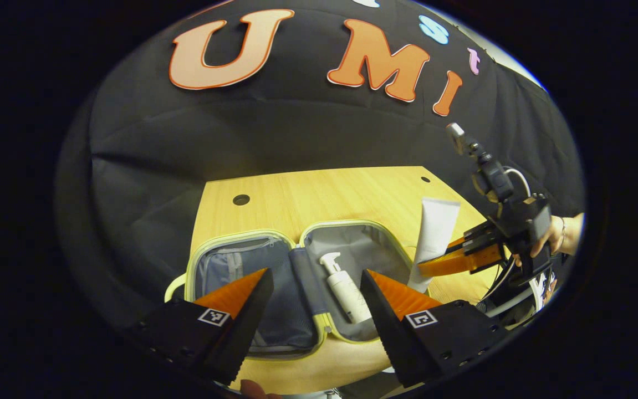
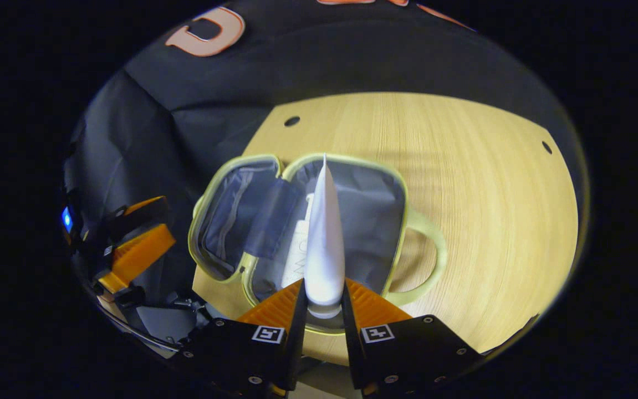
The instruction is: First open the suitcase, pack the skin care products into it, and then close the suitcase.
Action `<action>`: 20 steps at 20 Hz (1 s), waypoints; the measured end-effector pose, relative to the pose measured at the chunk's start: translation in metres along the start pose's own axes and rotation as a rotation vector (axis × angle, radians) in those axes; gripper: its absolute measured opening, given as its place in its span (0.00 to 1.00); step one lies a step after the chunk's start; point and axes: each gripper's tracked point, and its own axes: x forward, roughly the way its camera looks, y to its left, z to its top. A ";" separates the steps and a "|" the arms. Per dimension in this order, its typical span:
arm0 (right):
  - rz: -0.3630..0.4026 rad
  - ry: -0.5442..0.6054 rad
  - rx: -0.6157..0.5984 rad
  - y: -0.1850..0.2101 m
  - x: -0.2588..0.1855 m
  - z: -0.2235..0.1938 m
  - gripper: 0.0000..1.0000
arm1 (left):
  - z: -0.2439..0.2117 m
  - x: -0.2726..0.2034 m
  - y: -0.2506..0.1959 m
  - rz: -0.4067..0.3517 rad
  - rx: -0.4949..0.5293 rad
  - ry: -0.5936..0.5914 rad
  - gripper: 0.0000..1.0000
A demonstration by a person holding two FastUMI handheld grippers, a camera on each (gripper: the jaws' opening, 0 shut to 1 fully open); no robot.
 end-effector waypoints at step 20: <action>-0.143 0.174 0.088 -0.011 0.081 -0.005 0.72 | -0.038 -0.026 0.062 0.108 -0.096 0.062 0.99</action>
